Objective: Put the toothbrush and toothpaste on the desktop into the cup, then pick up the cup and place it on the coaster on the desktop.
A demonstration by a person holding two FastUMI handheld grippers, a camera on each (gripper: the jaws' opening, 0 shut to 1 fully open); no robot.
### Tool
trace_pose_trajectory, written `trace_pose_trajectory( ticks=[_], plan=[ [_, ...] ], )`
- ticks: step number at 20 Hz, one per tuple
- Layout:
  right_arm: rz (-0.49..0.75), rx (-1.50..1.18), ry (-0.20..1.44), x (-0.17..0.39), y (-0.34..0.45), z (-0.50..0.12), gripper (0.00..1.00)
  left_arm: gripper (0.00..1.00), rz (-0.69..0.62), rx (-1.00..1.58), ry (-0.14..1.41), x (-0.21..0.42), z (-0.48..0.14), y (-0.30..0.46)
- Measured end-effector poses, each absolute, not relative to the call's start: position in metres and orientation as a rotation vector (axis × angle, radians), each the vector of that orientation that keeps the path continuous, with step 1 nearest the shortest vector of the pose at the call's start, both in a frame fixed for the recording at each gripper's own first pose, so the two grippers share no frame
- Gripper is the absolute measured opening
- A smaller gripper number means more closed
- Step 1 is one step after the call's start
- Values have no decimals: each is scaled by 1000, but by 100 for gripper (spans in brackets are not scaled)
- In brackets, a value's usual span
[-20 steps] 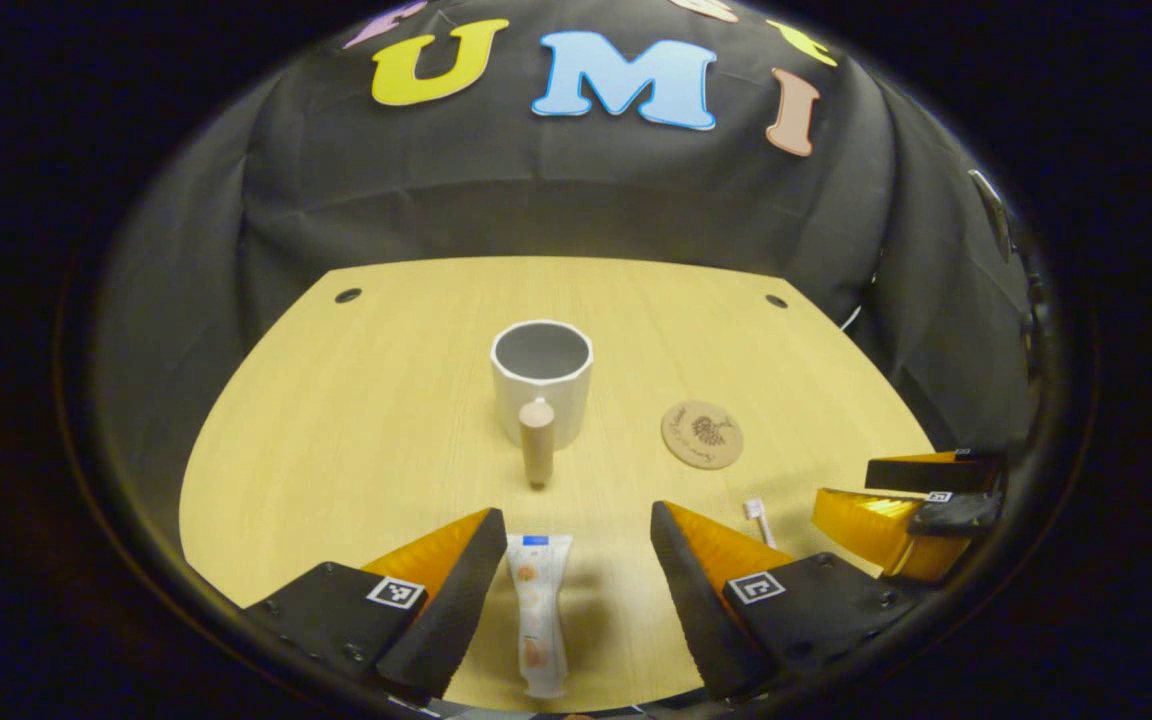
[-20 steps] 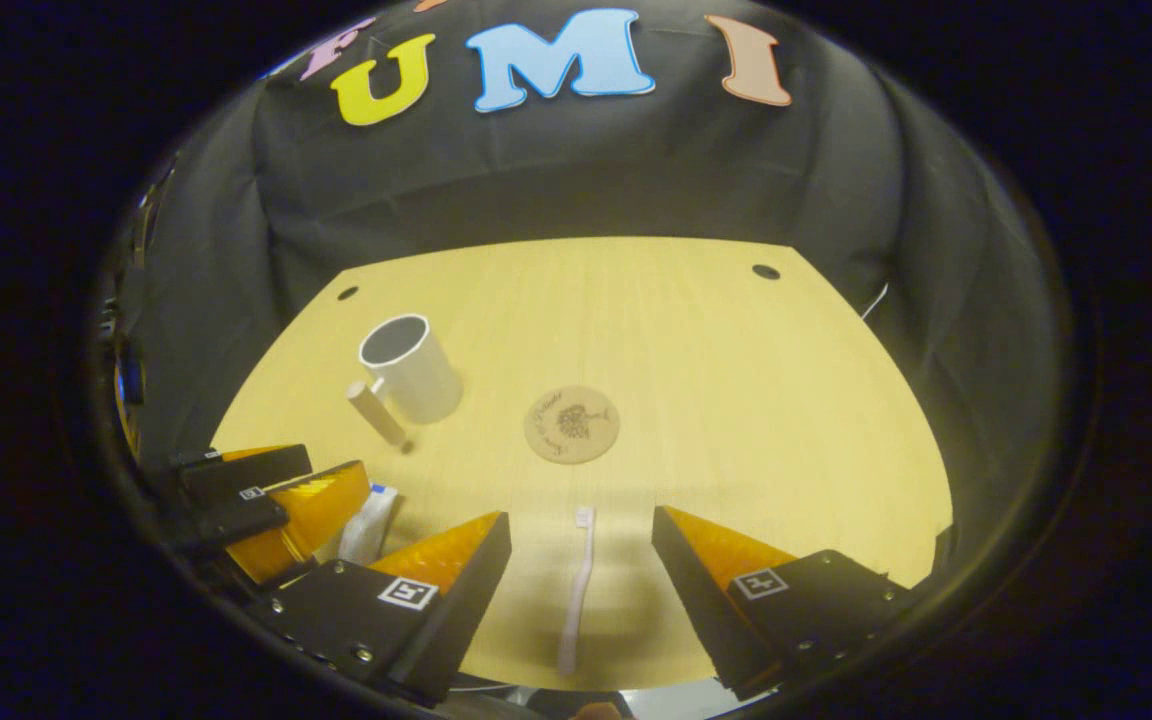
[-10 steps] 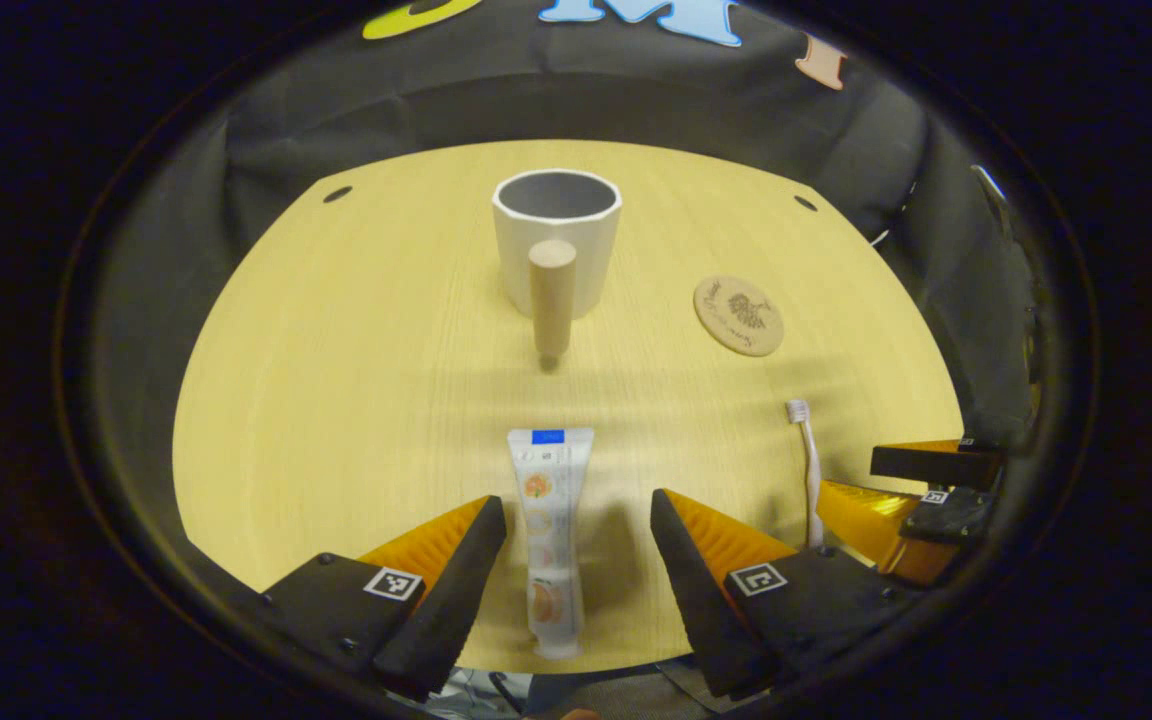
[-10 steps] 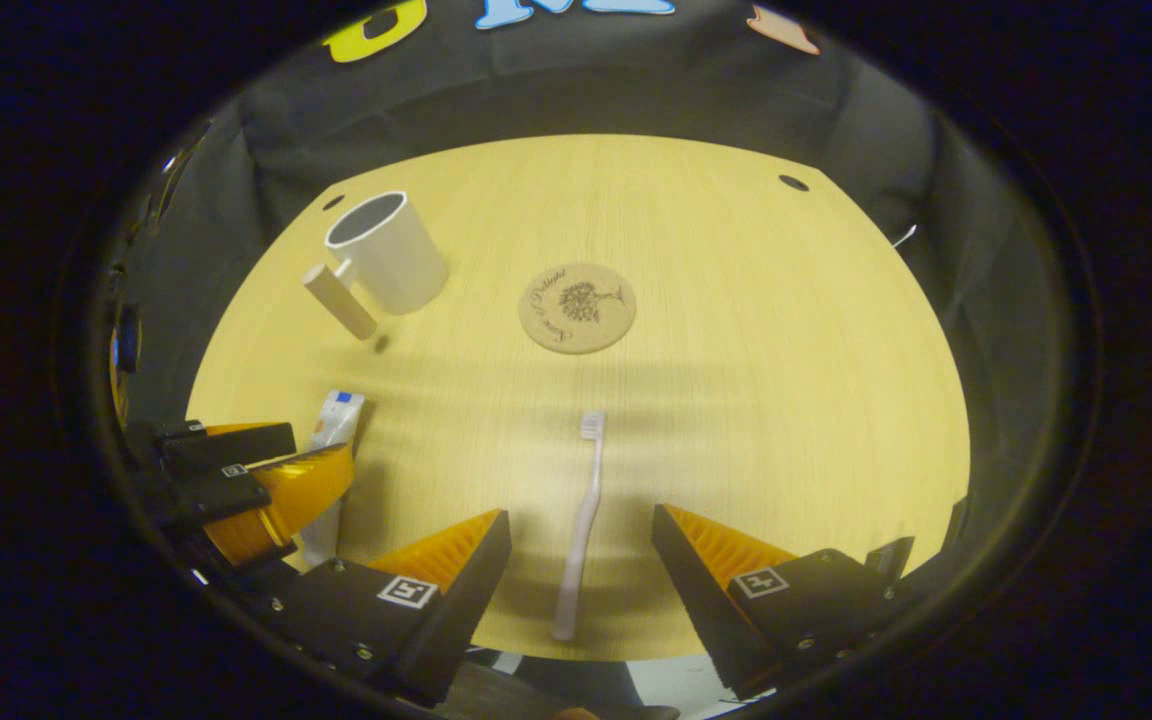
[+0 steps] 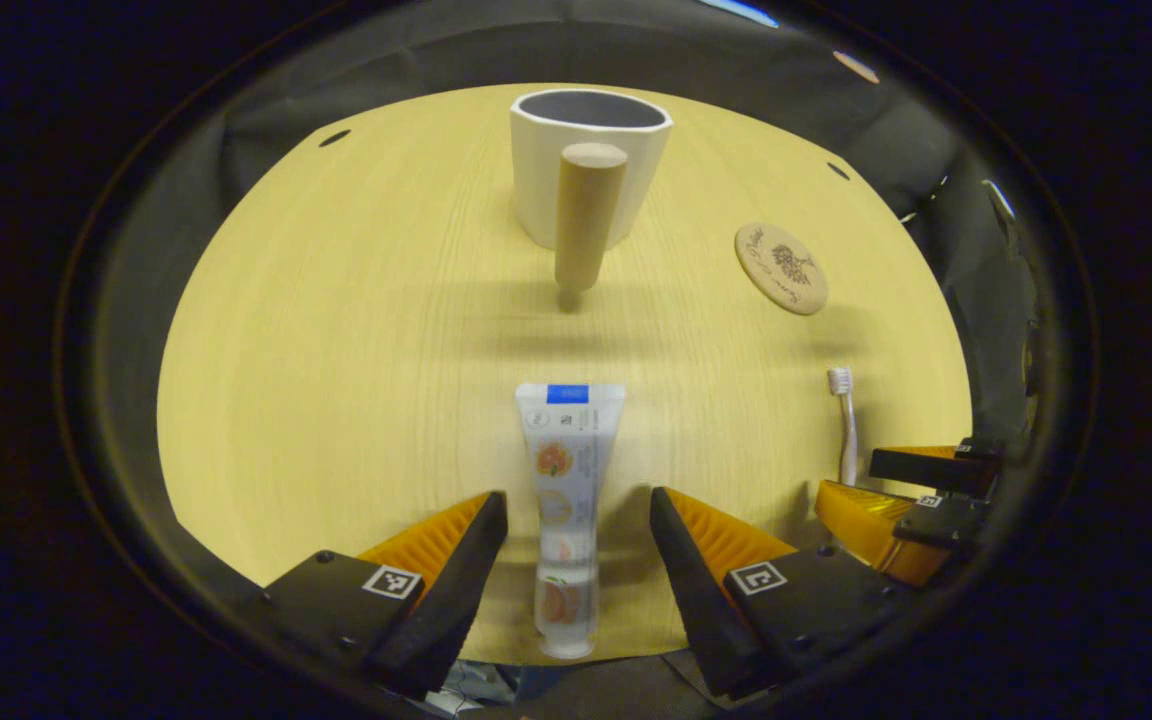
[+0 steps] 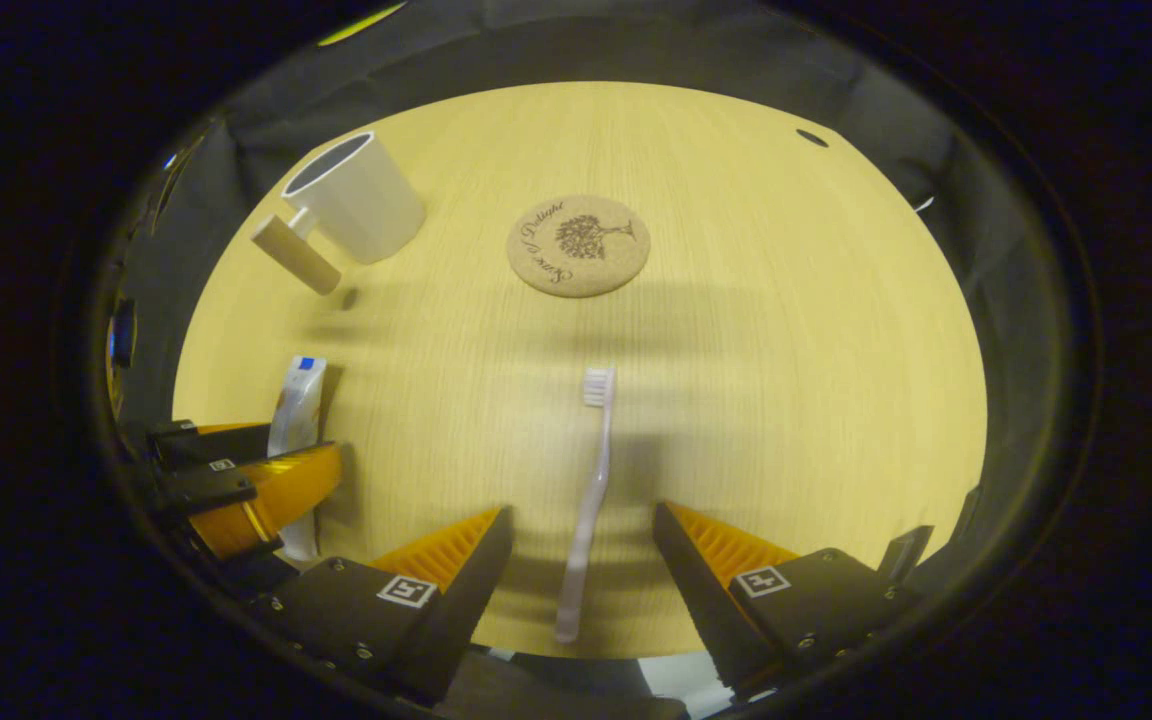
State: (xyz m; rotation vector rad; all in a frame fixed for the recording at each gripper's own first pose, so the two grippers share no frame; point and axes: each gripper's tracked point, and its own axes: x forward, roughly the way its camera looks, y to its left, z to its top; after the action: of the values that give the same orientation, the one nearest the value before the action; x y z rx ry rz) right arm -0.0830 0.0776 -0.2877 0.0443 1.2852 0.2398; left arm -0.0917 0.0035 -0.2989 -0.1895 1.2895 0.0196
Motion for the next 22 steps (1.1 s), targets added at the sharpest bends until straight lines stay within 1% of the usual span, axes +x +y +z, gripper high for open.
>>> trace_pose_trajectory(
  ticks=[1, 2, 3, 4, 5, 7, 9, 10, 11, 13, 14, 16, 17, 18, 19, 20, 21, 22],
  plan=[
    [243, 47, 1299, -83, 79, -288, 92, 95, 9, -178, 1288, -89, -299, 3],
    [237, 34, 1313, -84, 78, -291, 90, 92, 4, -167, 1294, -90, -299, 3],
    [239, 31, 1332, -88, 77, -289, 90, 90, 2, -156, 1297, -90, -299, 4],
    [234, 22, 1344, -88, 77, -291, 76, 82, 0, -150, 1296, -89, -299, 4],
    [225, 10, 1341, -86, 75, -290, 72, 77, 1, -146, 1297, -88, -299, 5],
    [212, 7, 1356, -88, 72, -293, 55, 63, 11, -137, 1297, -88, -300, 8],
    [219, 3, 1359, -88, 72, -293, 50, 48, 12, -139, 1295, -88, -300, 8],
    [219, -9, 1362, -90, 71, -294, 53, 57, 7, -136, 1296, -88, -300, 9],
    [214, -19, 1353, -87, 69, -293, 53, 51, 19, -129, 1296, -88, -302, 12],
    [194, 46, 1366, -91, 72, -289, 13, 39, 22, -137, 1296, -87, -298, 11],
    [196, 56, 1371, -89, 71, -294, 15, 38, 22, -134, 1292, -87, -299, 10],
    [195, 85, 1371, -89, 70, -294, 15, 39, 22, -129, 1284, -86, -301, 10],
    [191, 98, 1355, -87, 69, -292, 15, 32, 19, -123, 1280, -86, -299, 10],
    [191, 107, 1358, -87, 72, -298, 10, 32, 7, -113, 1274, -88, -299, 10],
    [201, 109, 1352, -86, 71, -293, 10, 32, 11, -113, 1264, -86, -298, 10],
    [194, 126, 1333, -82, 72, -292, 11, 27, -4, -107, 1254, -86, -298, 10],
    [201, 121, 1333, -83, 72, -294, 7, 27, -7, -105, 1244, -86, -298, 10],
    [206, 111, 1323, -84, 71, -293, 7, 28, -2, -112, 1231, -86, -298, 10]
  ],
)
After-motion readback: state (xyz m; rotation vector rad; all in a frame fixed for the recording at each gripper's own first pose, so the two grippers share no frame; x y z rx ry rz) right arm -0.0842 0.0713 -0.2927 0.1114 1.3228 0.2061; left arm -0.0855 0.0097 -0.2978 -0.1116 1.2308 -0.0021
